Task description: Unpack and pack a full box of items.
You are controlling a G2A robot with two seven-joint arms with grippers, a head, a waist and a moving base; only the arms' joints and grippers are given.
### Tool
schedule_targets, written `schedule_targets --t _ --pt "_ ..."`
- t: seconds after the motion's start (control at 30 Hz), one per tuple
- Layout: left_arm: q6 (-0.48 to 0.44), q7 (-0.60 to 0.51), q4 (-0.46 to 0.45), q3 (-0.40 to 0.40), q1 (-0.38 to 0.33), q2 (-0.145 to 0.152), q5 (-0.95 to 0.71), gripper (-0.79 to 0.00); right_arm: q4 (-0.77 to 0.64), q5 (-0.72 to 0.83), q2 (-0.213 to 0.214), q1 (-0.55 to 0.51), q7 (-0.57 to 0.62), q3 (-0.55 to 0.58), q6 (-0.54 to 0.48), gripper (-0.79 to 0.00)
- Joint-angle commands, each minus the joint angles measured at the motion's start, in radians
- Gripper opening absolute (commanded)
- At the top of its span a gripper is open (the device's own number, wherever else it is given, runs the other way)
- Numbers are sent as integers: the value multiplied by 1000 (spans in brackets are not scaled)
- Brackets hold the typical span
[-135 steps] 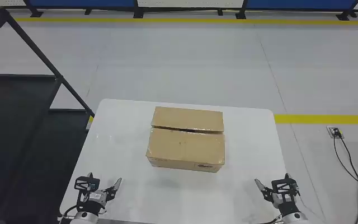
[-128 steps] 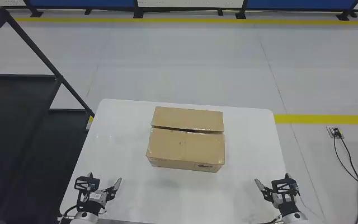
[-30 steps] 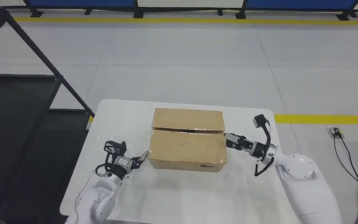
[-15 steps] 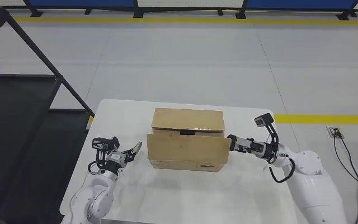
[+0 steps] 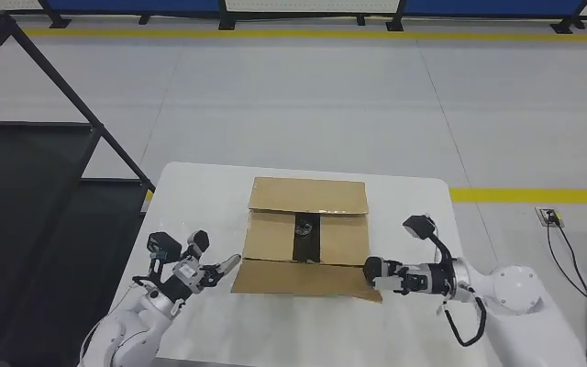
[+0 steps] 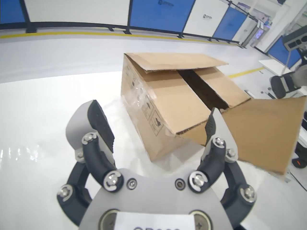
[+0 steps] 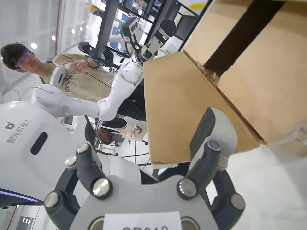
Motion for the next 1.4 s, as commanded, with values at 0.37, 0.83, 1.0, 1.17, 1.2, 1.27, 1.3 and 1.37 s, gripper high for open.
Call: schedule_targets --t 0.37,0.83,1.0,1.17,1.2,1.27,1.3,1.37 --pt "-113 -157 87 54 -61 17 87 0 170 241 27 121 -62 -111 105 0" --pt "-113 -157 87 54 -61 17 87 0 169 280 15 146 -138 -148 220 0" --pt "-105 -153 85 55 -58 16 88 0 240 328 -13 217 -233 -219 321 0" --pt "-80 -130 59 66 -45 18 119 0 325 315 -38 287 -340 -275 390 0" --pt "-75 -124 57 68 -43 18 119 0 343 316 -42 299 -345 -284 404 0" --pt "-67 -112 54 71 -40 19 116 0 379 317 -50 321 -367 -297 413 0" --pt "-65 -109 53 72 -39 19 115 0 396 307 -55 334 -390 -305 422 0" --pt "-61 -105 54 73 -37 20 112 0 414 312 -65 351 -417 -319 413 0"
